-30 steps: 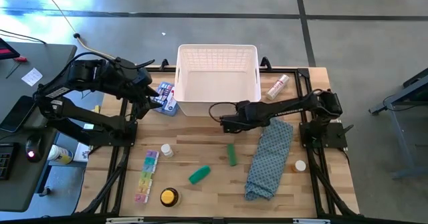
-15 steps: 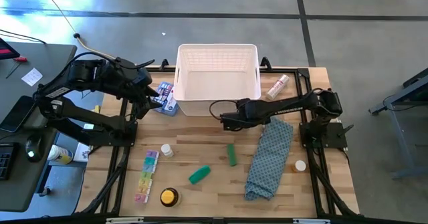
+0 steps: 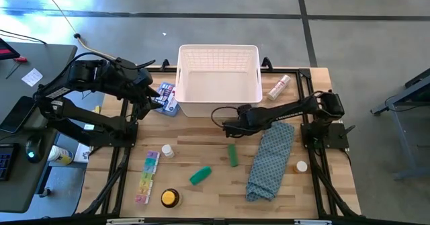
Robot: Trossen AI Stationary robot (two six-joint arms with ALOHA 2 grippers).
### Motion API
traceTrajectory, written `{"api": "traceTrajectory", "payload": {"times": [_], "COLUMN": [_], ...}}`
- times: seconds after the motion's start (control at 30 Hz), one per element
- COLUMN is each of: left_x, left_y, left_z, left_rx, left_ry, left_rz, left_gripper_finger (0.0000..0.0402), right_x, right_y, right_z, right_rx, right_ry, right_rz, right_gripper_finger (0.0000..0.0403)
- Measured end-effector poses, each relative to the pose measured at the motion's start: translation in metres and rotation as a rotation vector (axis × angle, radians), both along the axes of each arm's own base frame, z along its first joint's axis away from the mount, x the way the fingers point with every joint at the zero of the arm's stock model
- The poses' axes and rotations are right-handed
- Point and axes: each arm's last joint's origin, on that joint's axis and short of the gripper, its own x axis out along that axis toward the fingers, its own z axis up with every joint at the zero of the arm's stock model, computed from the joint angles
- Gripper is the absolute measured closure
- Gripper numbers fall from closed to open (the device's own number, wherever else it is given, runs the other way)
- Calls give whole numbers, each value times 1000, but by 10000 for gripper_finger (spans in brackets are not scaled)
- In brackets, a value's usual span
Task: Pick & place medical supplies in basket/bin
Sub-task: Put the green pill bottle into the white bin
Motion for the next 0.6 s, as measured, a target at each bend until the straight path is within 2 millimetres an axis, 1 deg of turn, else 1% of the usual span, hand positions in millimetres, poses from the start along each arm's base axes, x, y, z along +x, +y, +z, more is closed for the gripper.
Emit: {"api": "traceTrajectory", "payload": {"times": [0.23,0.47,0.6], "left_x": [0,0,3], "left_y": [0,0,1], "left_z": [0,0,-1], "left_rx": [0,-4,-13], "left_ry": [0,0,8], "left_rz": [0,5,20], "left_gripper_finger": [131,131,131], "right_x": [-1,-1,-1], "right_y": [-4,-9,-9], "right_z": [-1,-1,0], "right_rx": [-27,-70,-86], "right_ry": [14,23,33], "right_rz": [-4,14,28], "right_gripper_finger": [115,116,116]}}
